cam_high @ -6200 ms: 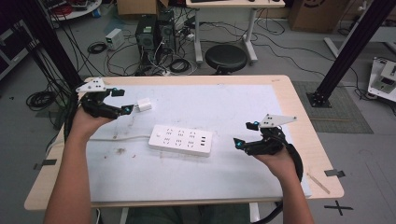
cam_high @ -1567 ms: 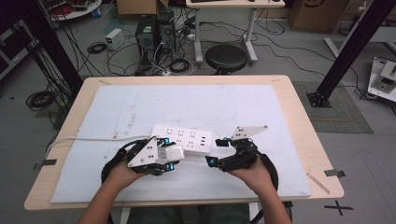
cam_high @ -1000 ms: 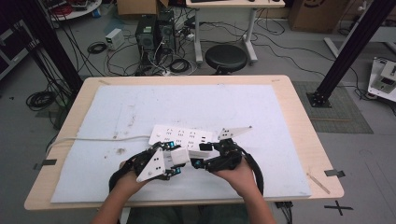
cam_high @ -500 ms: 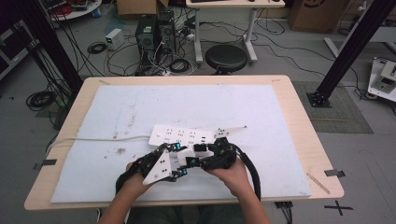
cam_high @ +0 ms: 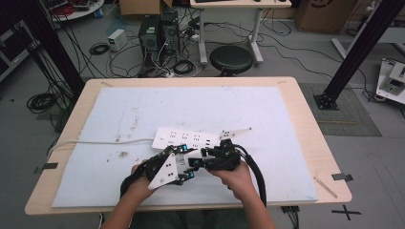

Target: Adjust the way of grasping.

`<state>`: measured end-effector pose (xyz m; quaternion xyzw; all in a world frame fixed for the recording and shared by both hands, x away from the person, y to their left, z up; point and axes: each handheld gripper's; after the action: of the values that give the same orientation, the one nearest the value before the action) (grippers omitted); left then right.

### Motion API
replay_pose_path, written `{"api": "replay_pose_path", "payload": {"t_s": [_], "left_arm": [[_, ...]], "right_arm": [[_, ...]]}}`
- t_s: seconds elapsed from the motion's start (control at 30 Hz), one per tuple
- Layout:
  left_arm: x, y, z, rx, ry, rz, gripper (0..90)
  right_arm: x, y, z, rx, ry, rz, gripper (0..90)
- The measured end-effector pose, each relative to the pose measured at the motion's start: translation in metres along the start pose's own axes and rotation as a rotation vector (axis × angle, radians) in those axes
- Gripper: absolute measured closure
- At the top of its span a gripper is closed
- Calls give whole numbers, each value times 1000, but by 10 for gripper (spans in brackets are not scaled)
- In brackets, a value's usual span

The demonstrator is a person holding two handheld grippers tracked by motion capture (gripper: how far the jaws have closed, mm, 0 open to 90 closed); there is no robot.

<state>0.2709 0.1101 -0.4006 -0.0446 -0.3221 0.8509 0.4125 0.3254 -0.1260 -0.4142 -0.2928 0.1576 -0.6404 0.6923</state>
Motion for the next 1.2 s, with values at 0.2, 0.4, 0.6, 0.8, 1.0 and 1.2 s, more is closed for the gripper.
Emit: {"api": "replay_pose_path", "payload": {"t_s": [0.2,0.4,0.6,0.8,1.0,1.2], "left_arm": [[-1,0,0,-16,-2,1,425],[-1,0,0,-39,1,9,426],[-2,1,1,-78,-8,10,426],[-6,2,-1,-78,-39,-2,413],[-2,-7,-1,2,-42,-12,304],[10,-21,-5,66,-50,9,217]], "right_arm": [[-1,1,0,4,-6,16,481],[0,3,1,-9,-3,49,531],[-1,4,1,-25,-16,51,575],[-2,4,0,-55,-41,24,630],[4,3,0,-52,-19,-14,633],[17,-5,3,18,8,-69,633]]}}
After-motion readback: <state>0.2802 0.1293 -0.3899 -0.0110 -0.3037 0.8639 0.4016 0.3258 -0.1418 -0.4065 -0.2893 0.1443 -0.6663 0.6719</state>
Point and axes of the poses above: each handheld gripper's, and its own axes: x roughly backward along the jaws, z roughly out of its top, y roughly to its right, and after that the axes turned 14 degrees about z, right-handed
